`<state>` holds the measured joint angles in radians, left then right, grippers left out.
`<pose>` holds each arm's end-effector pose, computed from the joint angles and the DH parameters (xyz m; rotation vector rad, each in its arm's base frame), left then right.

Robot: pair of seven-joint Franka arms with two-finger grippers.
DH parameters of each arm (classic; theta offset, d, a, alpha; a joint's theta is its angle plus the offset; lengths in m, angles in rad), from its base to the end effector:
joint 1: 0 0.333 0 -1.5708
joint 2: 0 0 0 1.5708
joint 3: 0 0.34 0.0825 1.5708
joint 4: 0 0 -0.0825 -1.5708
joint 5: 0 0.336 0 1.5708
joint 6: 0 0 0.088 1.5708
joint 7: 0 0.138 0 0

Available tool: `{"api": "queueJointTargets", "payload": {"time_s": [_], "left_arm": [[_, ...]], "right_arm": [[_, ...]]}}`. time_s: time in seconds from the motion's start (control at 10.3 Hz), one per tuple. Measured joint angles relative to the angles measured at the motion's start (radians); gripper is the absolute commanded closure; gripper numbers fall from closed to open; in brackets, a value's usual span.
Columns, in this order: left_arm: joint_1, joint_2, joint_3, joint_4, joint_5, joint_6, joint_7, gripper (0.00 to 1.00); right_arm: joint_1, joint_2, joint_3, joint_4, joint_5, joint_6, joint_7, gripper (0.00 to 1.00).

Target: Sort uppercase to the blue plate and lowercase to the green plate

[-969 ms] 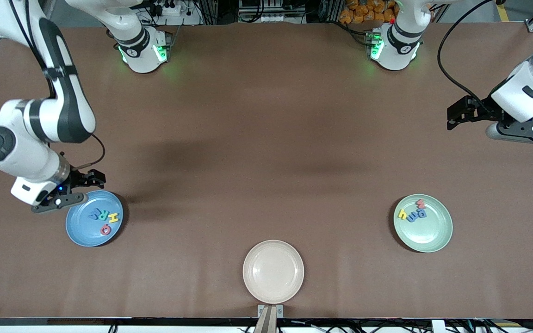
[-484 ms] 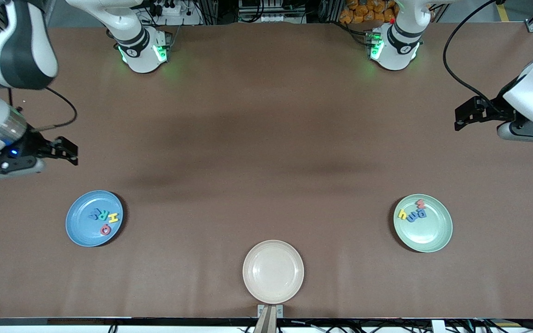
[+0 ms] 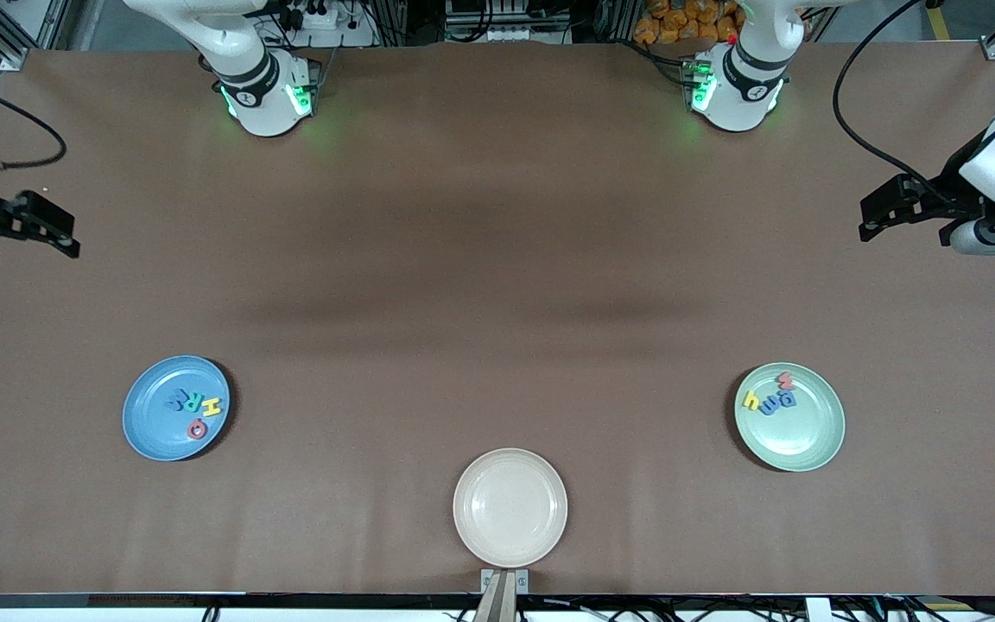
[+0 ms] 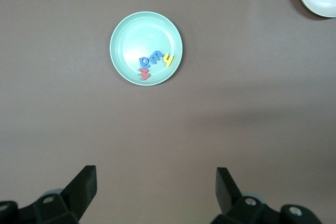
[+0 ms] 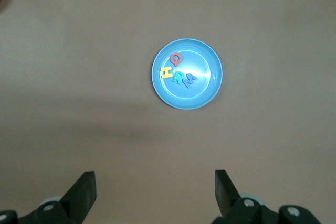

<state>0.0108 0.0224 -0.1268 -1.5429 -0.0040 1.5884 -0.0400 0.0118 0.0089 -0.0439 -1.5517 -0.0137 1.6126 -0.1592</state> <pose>0.5133 -0.0595 0.6196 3.1305 -0.1189 0.0355 0.5154 -0.0183 0.6250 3.1153 0.1986 0.0787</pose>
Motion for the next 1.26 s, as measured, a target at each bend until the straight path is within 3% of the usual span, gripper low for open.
{"api": "queueJointTargets", "payload": {"time_s": [0.39,1.26], "left_arm": [[0.001,0.000,0.000,0.028,0.000,0.000,0.000,0.00],[0.002,0.000,0.002,0.048,0.000,0.000,0.000,0.00]], "right_arm": [[-0.001,0.000,-0.006,0.070,0.040,-0.068,0.012,0.00],[-0.004,0.000,-0.014,0.078,0.040,-0.081,0.012,0.00]]}}
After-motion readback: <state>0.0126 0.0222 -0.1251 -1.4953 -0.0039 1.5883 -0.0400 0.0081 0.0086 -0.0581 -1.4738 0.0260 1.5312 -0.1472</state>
